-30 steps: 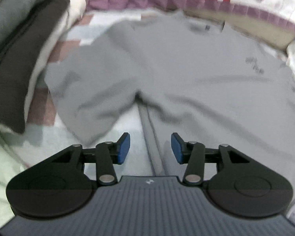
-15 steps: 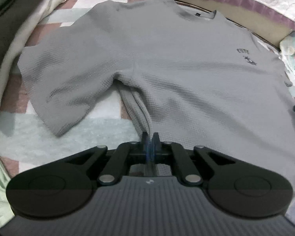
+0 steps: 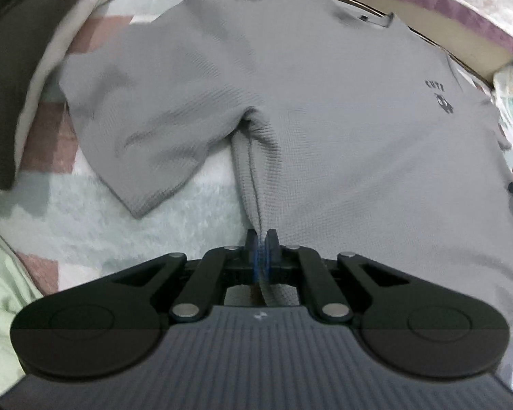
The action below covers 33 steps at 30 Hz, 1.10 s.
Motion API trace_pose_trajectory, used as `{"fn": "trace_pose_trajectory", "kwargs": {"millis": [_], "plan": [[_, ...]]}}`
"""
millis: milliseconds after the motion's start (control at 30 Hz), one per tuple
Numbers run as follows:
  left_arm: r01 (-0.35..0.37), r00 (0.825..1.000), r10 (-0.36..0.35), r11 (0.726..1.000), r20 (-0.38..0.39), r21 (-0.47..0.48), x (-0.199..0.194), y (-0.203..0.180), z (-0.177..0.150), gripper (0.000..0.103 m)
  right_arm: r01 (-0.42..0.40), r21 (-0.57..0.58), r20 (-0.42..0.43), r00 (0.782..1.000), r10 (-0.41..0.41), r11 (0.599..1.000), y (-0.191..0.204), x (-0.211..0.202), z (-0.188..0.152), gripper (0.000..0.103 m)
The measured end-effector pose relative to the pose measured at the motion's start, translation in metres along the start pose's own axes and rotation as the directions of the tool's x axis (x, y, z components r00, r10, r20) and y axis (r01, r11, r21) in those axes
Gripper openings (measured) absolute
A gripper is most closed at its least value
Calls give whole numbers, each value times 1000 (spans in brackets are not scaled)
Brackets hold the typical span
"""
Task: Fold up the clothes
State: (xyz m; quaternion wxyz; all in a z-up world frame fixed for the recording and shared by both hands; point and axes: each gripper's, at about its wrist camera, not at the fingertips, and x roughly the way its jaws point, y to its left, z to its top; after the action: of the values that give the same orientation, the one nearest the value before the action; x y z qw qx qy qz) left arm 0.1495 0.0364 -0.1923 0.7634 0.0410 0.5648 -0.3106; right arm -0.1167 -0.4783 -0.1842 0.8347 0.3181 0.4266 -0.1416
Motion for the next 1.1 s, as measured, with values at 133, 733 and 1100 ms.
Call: {"fn": "trace_pose_trajectory", "kwargs": {"millis": [133, 733, 1100], "plan": [[44, 999, -45, 998, -9, -52, -1, 9, -1, 7, -59, 54, -11, 998, 59, 997, -8, 10, 6, 50], [85, 996, -85, 996, 18, -17, 1, 10, -1, 4, -17, 32, 99, 995, 14, 999, -1, -14, 13, 4], [161, 987, -157, 979, 41, -124, 6, 30, 2, 7, -141, 57, -10, 990, 141, 988, 0, 1, 10, 36]]}}
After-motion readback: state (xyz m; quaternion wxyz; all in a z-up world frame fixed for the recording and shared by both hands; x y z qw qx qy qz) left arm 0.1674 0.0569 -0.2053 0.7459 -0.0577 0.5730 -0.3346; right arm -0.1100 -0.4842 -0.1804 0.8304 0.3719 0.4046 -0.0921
